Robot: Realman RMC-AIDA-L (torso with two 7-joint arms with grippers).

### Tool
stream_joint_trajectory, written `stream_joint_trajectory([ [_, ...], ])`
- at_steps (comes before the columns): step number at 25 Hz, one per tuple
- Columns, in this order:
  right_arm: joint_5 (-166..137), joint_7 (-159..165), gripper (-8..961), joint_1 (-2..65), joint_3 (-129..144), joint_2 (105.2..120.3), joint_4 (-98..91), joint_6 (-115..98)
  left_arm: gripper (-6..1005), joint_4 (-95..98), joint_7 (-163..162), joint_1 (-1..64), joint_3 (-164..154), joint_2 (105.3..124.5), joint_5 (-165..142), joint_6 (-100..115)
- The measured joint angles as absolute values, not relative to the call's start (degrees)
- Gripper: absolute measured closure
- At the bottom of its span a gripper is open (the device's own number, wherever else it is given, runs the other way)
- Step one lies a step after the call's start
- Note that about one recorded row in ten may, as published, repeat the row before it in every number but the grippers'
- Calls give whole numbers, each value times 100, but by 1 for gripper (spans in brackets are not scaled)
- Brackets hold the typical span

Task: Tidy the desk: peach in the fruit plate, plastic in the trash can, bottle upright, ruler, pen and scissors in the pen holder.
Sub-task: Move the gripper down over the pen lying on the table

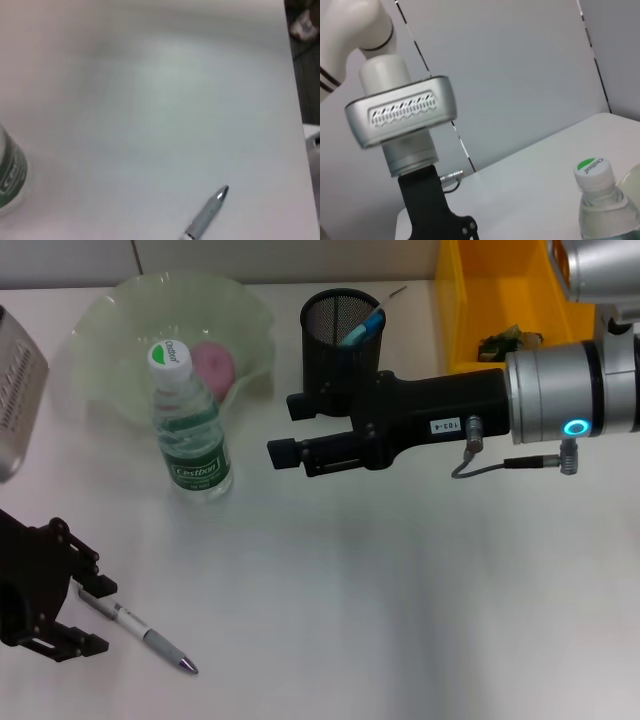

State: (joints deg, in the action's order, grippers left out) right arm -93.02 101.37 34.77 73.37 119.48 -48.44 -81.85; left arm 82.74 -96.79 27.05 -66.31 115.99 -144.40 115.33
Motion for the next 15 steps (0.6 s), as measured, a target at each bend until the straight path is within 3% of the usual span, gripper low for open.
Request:
stream_joint_trajectory([
  [8, -9075, 10063, 166, 3518, 7351, 11953, -4622, -8068, 426, 8524, -9222, 2832, -6786, 11825, -14850, 11474],
  [15, -8967, 9976, 167, 3629, 7356, 11963, -4464, -8022, 428, 8469, -9018, 3035, -7145, 11841, -14909, 11414],
])
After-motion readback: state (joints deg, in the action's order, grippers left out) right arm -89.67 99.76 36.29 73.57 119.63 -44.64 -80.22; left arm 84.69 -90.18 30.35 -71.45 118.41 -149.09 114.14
